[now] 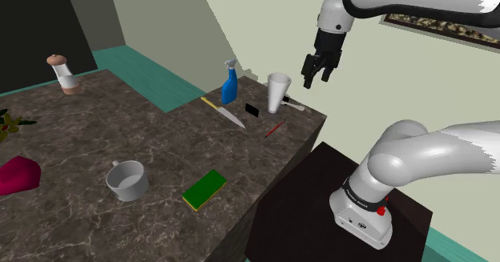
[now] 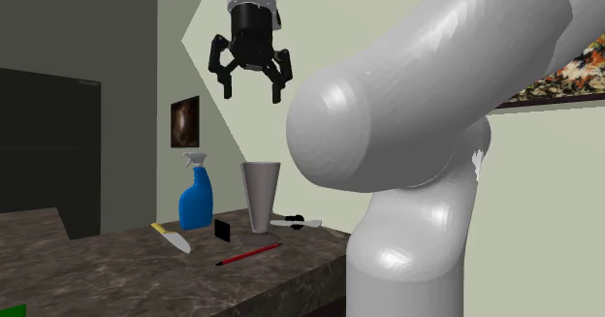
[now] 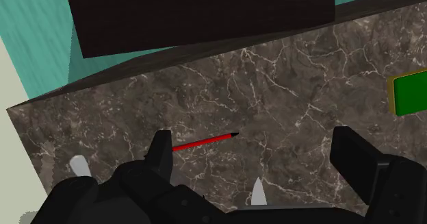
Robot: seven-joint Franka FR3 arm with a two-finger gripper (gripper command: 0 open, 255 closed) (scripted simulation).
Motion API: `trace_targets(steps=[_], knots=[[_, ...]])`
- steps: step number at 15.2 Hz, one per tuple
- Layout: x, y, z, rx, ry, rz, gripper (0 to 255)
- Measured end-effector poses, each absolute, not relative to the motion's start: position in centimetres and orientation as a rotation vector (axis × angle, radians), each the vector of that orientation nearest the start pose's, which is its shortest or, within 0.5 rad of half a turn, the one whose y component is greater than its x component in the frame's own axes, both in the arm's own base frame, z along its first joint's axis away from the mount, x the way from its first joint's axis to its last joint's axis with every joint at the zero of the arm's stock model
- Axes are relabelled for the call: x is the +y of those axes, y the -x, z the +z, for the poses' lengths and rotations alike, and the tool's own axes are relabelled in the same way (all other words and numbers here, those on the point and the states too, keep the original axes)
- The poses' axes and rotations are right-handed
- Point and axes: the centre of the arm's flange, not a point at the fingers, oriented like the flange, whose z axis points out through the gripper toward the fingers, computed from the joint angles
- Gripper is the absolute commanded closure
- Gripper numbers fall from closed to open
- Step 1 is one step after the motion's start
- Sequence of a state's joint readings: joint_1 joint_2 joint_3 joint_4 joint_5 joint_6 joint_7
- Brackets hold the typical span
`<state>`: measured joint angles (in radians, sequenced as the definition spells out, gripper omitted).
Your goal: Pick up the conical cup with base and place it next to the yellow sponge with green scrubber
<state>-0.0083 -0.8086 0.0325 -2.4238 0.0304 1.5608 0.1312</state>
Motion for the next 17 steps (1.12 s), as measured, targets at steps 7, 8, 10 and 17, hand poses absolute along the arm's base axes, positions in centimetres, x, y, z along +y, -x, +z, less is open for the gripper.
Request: trace_targets(steps=[7,8,10,17], knots=[[-3.6,-34.4,54.7,0.151,3.092,0.107,0],[-4.3,-35.7,54.3,0.144,3.084,0.111,0],[-6.3,-37.2,53.4,0.13,3.067,0.119,0],[-12.9,-44.1,50.0,0.084,3.011,0.144,0]])
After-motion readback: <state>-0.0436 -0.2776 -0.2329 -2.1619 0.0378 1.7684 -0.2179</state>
